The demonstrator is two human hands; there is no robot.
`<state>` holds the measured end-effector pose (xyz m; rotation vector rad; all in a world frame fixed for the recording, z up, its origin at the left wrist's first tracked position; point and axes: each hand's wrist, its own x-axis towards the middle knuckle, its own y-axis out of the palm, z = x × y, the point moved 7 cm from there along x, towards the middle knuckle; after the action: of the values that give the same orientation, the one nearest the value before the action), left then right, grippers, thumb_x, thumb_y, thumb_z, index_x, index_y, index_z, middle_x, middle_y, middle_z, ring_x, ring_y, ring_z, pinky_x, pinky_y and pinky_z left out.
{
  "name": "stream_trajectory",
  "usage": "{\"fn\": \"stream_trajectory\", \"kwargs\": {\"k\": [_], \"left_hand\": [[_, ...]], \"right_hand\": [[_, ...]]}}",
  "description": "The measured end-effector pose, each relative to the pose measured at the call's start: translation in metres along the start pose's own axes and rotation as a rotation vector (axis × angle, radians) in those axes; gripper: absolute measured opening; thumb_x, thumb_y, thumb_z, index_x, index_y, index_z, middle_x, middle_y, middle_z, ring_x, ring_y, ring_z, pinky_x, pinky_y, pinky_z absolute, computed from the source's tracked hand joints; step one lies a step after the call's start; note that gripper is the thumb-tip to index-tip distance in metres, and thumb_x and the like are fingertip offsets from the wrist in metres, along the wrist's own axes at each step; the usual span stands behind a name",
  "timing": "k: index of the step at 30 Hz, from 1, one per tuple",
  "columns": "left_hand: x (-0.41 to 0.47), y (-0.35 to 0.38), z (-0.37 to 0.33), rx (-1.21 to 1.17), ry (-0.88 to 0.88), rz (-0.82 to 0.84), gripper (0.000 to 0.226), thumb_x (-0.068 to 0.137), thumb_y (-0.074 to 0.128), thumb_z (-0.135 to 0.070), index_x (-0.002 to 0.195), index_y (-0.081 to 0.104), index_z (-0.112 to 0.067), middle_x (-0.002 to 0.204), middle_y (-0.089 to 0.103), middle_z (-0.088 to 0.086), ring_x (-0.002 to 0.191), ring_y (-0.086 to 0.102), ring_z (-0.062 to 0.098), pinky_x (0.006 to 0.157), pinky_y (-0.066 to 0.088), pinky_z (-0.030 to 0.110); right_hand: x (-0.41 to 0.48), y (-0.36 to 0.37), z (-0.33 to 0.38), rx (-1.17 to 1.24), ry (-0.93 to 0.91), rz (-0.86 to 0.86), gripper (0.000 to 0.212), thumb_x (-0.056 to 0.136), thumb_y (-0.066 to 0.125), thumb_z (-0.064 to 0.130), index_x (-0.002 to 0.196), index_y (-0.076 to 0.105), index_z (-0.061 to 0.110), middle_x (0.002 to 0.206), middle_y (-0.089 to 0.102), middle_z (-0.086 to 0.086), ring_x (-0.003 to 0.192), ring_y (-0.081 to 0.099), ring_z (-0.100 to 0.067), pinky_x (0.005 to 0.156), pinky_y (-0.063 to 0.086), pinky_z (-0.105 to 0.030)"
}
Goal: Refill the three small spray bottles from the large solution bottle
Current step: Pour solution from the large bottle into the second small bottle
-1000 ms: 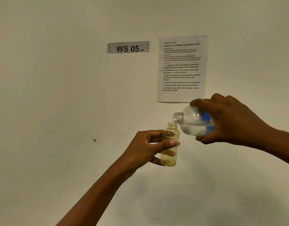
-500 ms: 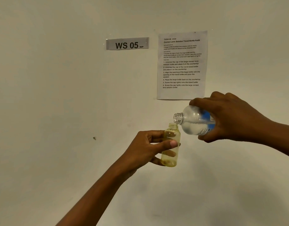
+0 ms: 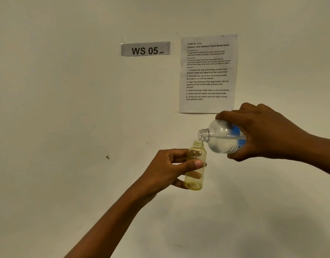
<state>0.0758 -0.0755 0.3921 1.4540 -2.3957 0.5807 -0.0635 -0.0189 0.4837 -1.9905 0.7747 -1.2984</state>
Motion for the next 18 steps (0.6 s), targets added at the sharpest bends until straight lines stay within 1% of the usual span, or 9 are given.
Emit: {"fn": "stream_trajectory", "kwargs": {"k": [2,5,12,18], "left_hand": [[0.0003,0.0000,0.0002,0.000,0.001,0.000,0.023,0.084,0.065,-0.019,0.106,0.066,-0.020,0.098,0.074,0.001,0.084,0.072,0.018,0.061,0.058,0.026],[0.0004,0.0005,0.0008,-0.003,0.001,0.001,0.023,0.084,0.065,-0.019,0.106,0.067,-0.020,0.098,0.074,0.001,0.085,0.072,0.019,0.062,0.058,0.027],[0.0004,0.0010,0.0013,0.001,0.000,0.002,0.024,0.084,0.065,-0.019,0.108,0.066,-0.019,0.099,0.074,0.002,0.086,0.072,0.019,0.063,0.059,0.028],[0.0004,0.0015,0.0005,0.004,0.007,0.002,0.019,0.083,0.065,-0.019,0.101,0.067,-0.023,0.097,0.075,0.000,0.085,0.072,0.016,0.061,0.058,0.026]], "right_hand": [[0.0004,0.0004,-0.0005,0.011,-0.006,-0.004,0.075,0.065,0.073,0.047,0.128,0.035,0.033,0.113,0.052,0.008,0.087,0.032,-0.007,0.078,0.035,-0.025],[0.0004,0.0007,-0.0009,0.015,0.003,-0.002,0.074,0.065,0.073,0.046,0.127,0.035,0.034,0.109,0.051,0.010,0.083,0.029,-0.007,0.073,0.030,-0.024],[0.0003,0.0018,-0.0012,0.008,0.006,0.012,0.075,0.065,0.073,0.045,0.128,0.034,0.034,0.109,0.051,0.009,0.082,0.027,-0.007,0.073,0.027,-0.024],[0.0003,0.0025,-0.0024,0.007,0.000,0.017,0.074,0.065,0.073,0.046,0.127,0.034,0.034,0.112,0.052,0.009,0.083,0.029,-0.007,0.074,0.032,-0.024]]}}
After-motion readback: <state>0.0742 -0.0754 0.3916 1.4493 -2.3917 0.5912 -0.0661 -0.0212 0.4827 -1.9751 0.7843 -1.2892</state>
